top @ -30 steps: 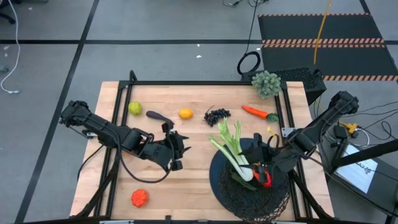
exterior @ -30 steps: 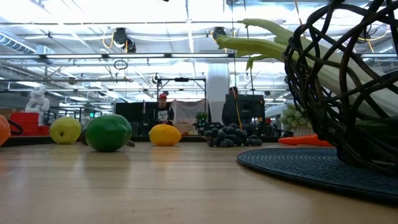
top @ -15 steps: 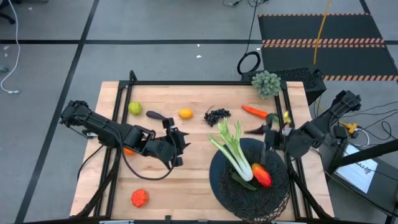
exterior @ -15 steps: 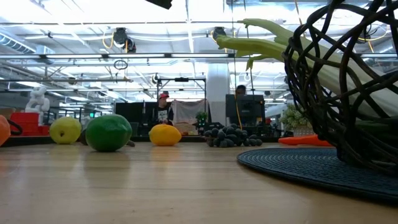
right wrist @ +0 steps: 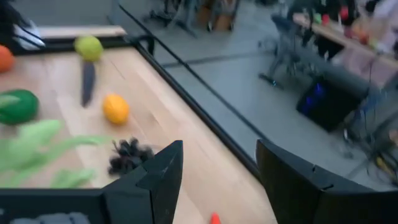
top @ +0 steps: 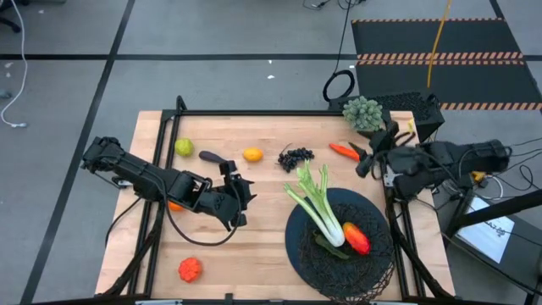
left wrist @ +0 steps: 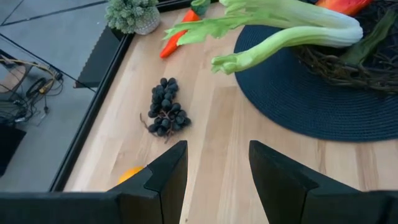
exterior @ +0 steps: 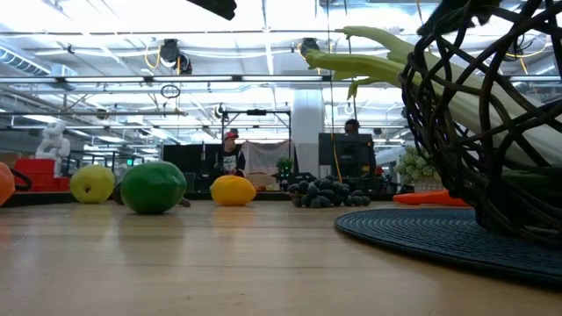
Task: Build produce basket
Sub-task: Put the carrot into the wire basket
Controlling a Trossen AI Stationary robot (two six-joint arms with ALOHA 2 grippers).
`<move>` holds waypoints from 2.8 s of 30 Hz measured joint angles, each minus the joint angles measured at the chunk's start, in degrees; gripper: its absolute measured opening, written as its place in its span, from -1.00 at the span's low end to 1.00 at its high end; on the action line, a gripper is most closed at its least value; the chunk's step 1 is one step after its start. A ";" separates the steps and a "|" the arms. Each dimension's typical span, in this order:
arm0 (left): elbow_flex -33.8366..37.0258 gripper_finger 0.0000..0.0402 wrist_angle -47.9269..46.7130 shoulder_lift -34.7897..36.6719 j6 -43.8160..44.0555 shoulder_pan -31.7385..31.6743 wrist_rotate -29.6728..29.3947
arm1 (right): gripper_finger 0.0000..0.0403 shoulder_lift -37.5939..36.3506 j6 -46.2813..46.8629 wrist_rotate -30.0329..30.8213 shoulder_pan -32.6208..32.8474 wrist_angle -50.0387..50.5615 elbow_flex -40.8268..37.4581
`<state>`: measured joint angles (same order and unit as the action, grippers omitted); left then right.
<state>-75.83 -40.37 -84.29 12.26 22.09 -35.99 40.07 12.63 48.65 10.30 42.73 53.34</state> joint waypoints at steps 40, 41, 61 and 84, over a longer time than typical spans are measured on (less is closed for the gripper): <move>0.00 -0.14 3.34 0.00 -3.32 0.00 0.09 | 0.26 31.10 -28.32 -41.10 -48.49 -2.24 -12.90; 0.00 -0.14 3.33 0.00 -3.32 0.00 0.09 | 0.25 31.78 -28.33 -41.09 -48.59 -2.48 -12.90; 0.00 -0.14 3.34 0.00 -3.33 0.00 0.07 | -0.24 40.82 -26.67 -41.28 -48.80 -2.43 -12.87; 0.00 -0.14 4.71 0.00 -4.60 0.01 0.04 | -0.36 18.77 5.90 -42.58 -32.19 24.13 4.31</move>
<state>-75.83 -35.66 -84.29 7.66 22.10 -35.94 58.84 18.53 6.08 -21.90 66.86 57.65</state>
